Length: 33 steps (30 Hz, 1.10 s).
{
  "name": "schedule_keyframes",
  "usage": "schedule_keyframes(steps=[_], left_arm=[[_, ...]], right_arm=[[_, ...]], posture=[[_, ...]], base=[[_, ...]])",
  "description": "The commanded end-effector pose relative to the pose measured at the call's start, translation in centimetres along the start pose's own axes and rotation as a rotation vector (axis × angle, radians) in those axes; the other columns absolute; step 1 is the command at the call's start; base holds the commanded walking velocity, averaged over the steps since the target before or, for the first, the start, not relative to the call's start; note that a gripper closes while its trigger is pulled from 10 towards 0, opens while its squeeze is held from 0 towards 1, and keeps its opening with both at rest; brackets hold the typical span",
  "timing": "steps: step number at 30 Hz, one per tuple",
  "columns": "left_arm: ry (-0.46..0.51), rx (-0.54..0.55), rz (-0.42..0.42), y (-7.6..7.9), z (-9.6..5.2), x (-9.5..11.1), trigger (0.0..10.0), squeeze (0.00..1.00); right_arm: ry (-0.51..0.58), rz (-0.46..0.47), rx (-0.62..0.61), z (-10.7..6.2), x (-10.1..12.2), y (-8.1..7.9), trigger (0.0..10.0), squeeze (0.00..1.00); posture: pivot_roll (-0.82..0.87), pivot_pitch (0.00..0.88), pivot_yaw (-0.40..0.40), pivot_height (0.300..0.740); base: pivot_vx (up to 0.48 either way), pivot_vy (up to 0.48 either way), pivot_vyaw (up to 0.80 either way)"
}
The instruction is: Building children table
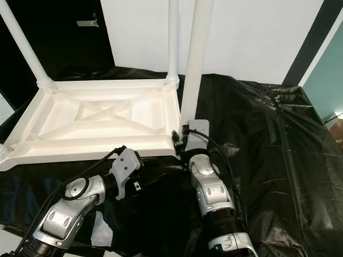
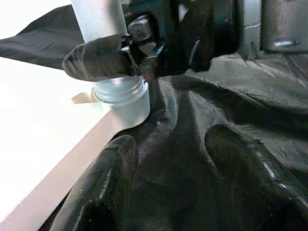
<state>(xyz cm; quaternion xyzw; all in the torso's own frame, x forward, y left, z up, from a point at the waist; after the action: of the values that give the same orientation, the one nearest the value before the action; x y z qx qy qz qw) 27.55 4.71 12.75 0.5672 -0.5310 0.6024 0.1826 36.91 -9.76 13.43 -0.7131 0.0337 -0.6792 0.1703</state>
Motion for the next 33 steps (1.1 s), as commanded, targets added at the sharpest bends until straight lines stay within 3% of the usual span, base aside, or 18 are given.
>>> schedule_keyframes(steps=[1, 5, 6, 8, 9, 13, 16, 18, 25, 33], left_arm=[[-0.025, 0.036, 0.004, -0.1, -0.1, -0.3, 10.0, 0.00], [-0.025, 0.039, 0.001, -0.2, -0.1, -0.3, 10.0, 0.00], [-0.025, 0.040, 0.001, -0.2, -0.1, -0.3, 10.0, 0.00], [-0.025, 0.041, 0.001, -0.2, -0.1, -0.3, 10.0, 0.00], [-0.026, 0.042, 0.001, -0.3, -0.1, -0.3, 10.0, 0.00], [-0.027, 0.043, 0.004, -0.6, -0.2, -0.3, 10.0, 0.00], [-0.027, 0.043, 0.005, -0.6, -0.2, -0.3, 10.0, 0.00], [-0.026, 0.041, 0.012, -0.8, -0.1, -0.3, 10.0, 0.00], [-0.026, 0.054, 0.017, -1.3, -0.1, -0.3, 10.0, 0.00], [-0.025, 0.070, 0.032, -1.8, -0.1, -0.1, 10.0, 0.00]], right_arm=[[0.015, -0.003, 0.050, -0.8, 0.5, 0.8, 10.0, 1.00], [0.012, -0.058, 0.126, -1.8, 0.8, 1.9, 10.0, 1.00], [-0.003, -0.076, 0.165, -2.1, 0.7, 2.2, 10.0, 0.53], [-0.014, -0.085, 0.190, -2.3, 0.7, 2.4, 10.0, 0.53], [-0.030, -0.099, 0.225, -2.5, 0.5, 2.7, 10.0, 0.00], [-0.105, -0.127, 0.369, -2.7, 0.3, 3.3, 10.0, 0.00], [-0.111, -0.137, 0.386, -2.7, 0.3, 3.3, 10.0, 0.00], [-0.167, -0.159, 0.471, -2.1, 0.3, 3.3, 10.0, 0.00], [-0.212, -0.222, 0.530, -0.2, 0.5, 3.2, 10.0, 0.00], [-0.291, -0.328, 0.604, 2.1, -0.5, 1.3, 10.0, 0.00]], posture=[[0.03, 0.000, -0.060, 0.740], [0.03, 0.000, -0.057, 0.740], [0.03, 0.000, -0.055, 0.740], [0.03, 0.000, -0.054, 0.740], [0.03, 0.000, -0.051, 0.740], [0.02, 0.000, -0.042, 0.740], [0.02, 0.000, -0.042, 0.740], [0.02, 0.000, -0.041, 0.740], [0.04, 0.000, -0.046, 0.740], [0.06, 0.000, -0.052, 0.740]], base=[[0.000, 0.000, 0.00], [0.000, 0.000, 0.00], [0.000, 0.000, 0.00], [0.000, 0.000, 0.00], [0.000, 0.000, 0.00], [0.000, 0.000, 0.00], [0.000, 0.000, 0.00], [0.000, 0.000, 0.00], [0.000, 0.000, 0.00], [0.000, 0.000, 0.00]])
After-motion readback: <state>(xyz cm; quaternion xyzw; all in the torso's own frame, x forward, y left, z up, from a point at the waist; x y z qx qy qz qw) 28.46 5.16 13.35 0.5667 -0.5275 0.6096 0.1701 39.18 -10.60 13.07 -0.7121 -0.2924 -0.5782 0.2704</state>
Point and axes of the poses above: a point about 5 cm out from each wrist's last joint towards the gripper, its own z axis pointing out of the wrist towards the gripper, its own x axis along the axis of the wrist's last joint, y = z × x, the point moved 5 cm from there along z, pointing out of the wrist towards the gripper, and after that the axes turned 15 degrees about z, right-handed, at the moved point
